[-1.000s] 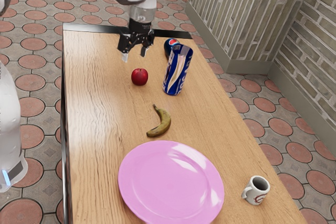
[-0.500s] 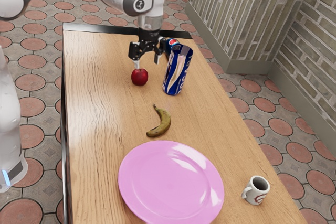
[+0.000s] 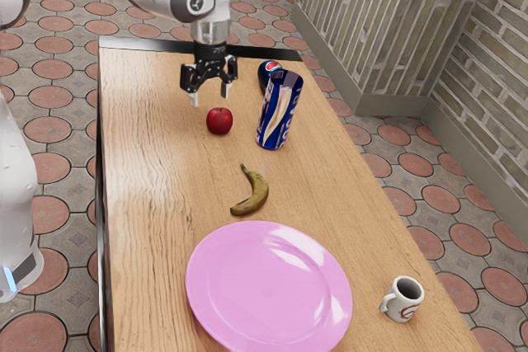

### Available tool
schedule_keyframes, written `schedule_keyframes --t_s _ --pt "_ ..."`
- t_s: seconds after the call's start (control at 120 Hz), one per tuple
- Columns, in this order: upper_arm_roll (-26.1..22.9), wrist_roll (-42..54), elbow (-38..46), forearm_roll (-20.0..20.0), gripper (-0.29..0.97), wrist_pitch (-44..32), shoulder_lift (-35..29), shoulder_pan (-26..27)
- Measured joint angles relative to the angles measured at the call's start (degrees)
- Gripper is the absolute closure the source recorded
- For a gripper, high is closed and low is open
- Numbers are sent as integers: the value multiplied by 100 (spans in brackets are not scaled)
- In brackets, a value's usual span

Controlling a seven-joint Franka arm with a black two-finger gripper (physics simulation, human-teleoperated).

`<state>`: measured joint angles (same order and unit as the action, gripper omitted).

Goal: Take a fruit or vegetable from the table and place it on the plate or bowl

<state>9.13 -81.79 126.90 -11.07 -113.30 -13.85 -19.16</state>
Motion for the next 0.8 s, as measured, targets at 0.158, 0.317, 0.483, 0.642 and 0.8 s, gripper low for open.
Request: schedule_keyframes --t_s 0.158,0.317,0.483,0.642,0.8 --pt "1 96 -149 -84 1 -27 357 11" --pt "1 171 -211 -193 1 -129 572 56" --pt "1 230 -267 -238 1 -208 699 52" --pt "1 274 -300 -321 1 -275 866 61" --pt "1 307 -400 -391 1 -355 1069 61"
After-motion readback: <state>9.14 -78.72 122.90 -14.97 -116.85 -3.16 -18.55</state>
